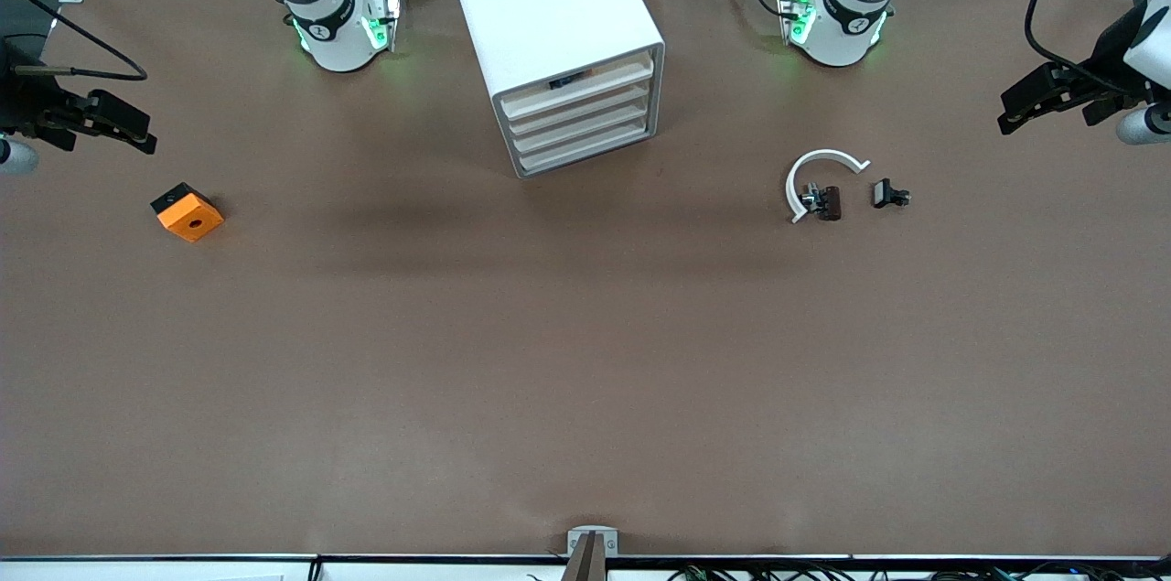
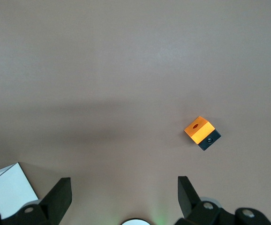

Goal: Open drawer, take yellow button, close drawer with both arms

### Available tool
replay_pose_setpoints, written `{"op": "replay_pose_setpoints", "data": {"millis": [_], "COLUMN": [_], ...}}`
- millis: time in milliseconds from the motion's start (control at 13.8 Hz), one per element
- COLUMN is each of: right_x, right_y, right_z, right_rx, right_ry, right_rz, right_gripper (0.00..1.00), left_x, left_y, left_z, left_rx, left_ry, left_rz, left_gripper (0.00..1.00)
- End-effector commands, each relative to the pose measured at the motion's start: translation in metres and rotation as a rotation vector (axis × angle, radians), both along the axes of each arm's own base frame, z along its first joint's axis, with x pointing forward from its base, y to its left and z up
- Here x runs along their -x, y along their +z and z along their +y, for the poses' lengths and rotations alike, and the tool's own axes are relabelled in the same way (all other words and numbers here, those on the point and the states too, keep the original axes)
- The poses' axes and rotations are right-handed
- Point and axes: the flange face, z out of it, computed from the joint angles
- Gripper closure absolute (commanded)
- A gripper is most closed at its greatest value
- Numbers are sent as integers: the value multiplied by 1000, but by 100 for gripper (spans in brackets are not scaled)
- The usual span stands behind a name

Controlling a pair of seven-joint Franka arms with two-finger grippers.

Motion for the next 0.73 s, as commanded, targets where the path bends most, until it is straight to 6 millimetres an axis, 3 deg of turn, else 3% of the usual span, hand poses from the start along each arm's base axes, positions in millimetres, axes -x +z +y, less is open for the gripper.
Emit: {"op": "replay_pose_setpoints", "data": {"millis": [0, 291, 436, 654], "right_x": [1, 1, 1, 0], "right_y": [6, 4, 5, 5], "right_z": [-1, -1, -1, -1], "right_rx": [5, 5, 5, 5], "right_ry": [8, 8, 8, 8], "right_rz": [-1, 4, 1, -1], "right_gripper": [0, 0, 0, 0], "left_x": [-2, -3, -13, -40], "left_y": [6, 4, -11, -63], "left_z": [4, 4, 5, 7], "left_rx": [-12, -15, -30, -61], "left_ry": [-12, -10, -12, -22], "left_rz": [5, 8, 36, 126], "left_gripper": [0, 0, 0, 0]}}
